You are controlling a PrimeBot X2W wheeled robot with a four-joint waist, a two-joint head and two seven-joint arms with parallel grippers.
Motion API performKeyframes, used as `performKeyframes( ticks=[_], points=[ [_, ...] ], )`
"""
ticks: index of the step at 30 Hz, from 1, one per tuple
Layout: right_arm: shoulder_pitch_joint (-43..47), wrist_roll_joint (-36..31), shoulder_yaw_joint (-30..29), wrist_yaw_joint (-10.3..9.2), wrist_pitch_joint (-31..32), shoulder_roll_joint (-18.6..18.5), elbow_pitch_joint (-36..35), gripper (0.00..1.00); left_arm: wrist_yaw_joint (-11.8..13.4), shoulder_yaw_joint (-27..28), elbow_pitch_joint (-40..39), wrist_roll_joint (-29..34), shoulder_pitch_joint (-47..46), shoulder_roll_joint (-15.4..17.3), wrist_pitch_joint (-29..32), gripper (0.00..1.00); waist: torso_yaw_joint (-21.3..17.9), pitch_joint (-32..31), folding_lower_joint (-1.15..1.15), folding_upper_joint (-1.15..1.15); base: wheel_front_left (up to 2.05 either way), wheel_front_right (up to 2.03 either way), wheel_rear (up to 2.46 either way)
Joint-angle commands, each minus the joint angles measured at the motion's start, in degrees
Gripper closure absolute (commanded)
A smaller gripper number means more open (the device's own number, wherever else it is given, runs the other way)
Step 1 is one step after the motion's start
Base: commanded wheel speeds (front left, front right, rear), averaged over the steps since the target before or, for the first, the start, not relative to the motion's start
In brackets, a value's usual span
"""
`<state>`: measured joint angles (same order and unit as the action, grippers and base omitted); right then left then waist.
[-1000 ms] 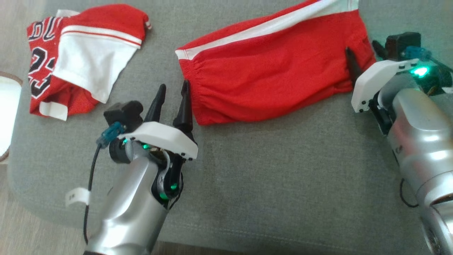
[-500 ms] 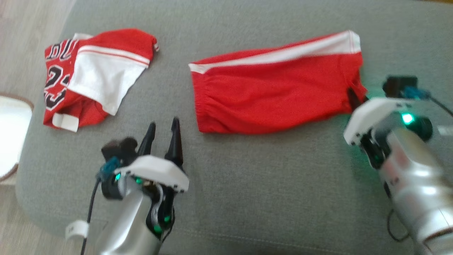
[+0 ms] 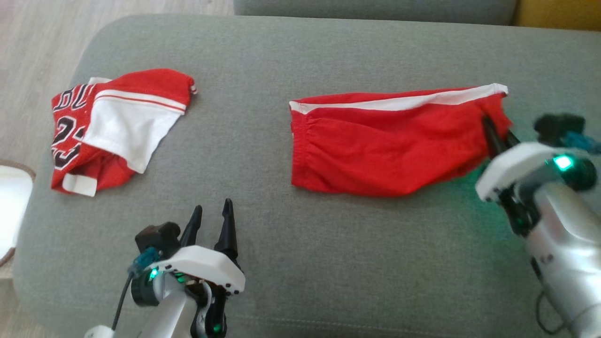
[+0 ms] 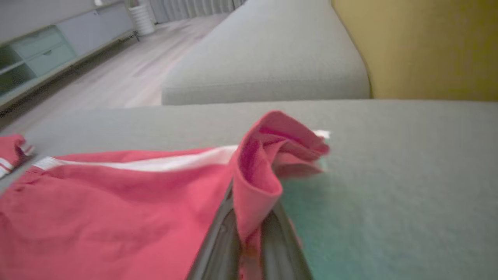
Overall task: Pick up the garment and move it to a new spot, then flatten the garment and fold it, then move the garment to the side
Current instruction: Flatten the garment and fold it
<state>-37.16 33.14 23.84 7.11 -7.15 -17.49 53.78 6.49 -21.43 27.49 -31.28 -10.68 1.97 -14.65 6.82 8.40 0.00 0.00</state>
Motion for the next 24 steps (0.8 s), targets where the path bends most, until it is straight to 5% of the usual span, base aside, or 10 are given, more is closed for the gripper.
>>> performKeyframes(
  ticks=[1, 7, 14, 16, 24],
  points=[
    [-2.34, -0.31, 1.37, 0.37, -0.66, 0.33, -2.63, 1.00, -0.23, 1.83, -1.44, 0.58, -1.06, 0.91, -0.35, 0.00, 0.48, 0.01, 0.00, 0.00, 0.00, 0.00, 0.00],
    [-4.19, -0.98, 8.76, 0.37, 2.67, 6.12, -10.39, 1.00, -0.28, -0.85, -1.37, -1.03, -1.30, 0.91, -0.35, 0.00, 5.74, -0.34, 0.00, 0.00, 0.00, 0.00, 0.00],
    [-1.93, -0.54, 14.56, 0.37, 4.70, 11.23, -10.61, 1.00, -0.23, -3.80, -1.57, -2.41, -1.69, 0.91, -0.35, 0.00, 10.87, -0.37, 0.00, 0.00, 0.00, 0.00, 0.00],
    [-0.76, 0.34, 15.25, 0.37, 4.19, 12.44, -10.13, 0.00, -0.06, -4.92, -1.89, -2.81, -2.40, 0.91, -0.35, 0.00, 11.48, -0.34, 0.00, 0.00, 0.00, 0.00, 0.00],
    [2.33, 4.18, 17.41, 0.37, -1.46, 14.29, -11.43, 0.00, 1.13, -5.75, -2.46, -0.53, -4.69, 0.91, -0.35, 0.00, 7.95, -0.31, 0.00, 0.00, 0.00, 0.00, 0.00]
  ],
)
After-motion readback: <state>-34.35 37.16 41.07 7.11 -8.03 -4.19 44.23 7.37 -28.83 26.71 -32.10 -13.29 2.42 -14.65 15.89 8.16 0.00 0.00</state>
